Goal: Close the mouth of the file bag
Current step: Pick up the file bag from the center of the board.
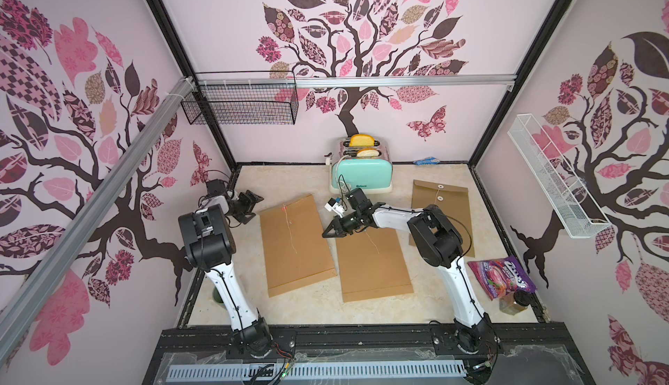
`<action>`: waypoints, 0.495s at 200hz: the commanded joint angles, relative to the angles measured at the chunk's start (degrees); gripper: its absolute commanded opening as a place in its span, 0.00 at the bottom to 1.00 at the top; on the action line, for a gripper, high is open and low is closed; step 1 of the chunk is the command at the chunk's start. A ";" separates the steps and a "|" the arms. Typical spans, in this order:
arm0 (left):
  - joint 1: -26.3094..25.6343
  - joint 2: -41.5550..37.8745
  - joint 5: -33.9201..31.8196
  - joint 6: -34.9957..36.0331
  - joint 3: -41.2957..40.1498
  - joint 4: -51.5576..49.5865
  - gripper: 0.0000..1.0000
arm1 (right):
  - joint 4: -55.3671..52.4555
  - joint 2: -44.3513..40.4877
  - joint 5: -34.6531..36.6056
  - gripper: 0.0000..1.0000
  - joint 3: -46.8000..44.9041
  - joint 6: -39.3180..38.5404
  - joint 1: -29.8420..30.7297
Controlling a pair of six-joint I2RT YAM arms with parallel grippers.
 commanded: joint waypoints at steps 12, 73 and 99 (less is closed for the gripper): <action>-0.84 0.33 -0.34 6.99 1.04 -12.00 0.71 | 0.91 -3.14 0.06 0.00 1.08 -0.81 -0.26; -1.83 -3.61 0.49 7.16 -5.38 -10.39 0.69 | -0.08 -1.34 -0.29 0.00 2.96 -0.02 -0.14; -1.82 -6.05 0.54 6.84 -7.51 -8.82 0.62 | -0.59 -1.65 0.94 0.00 2.63 -0.70 -0.19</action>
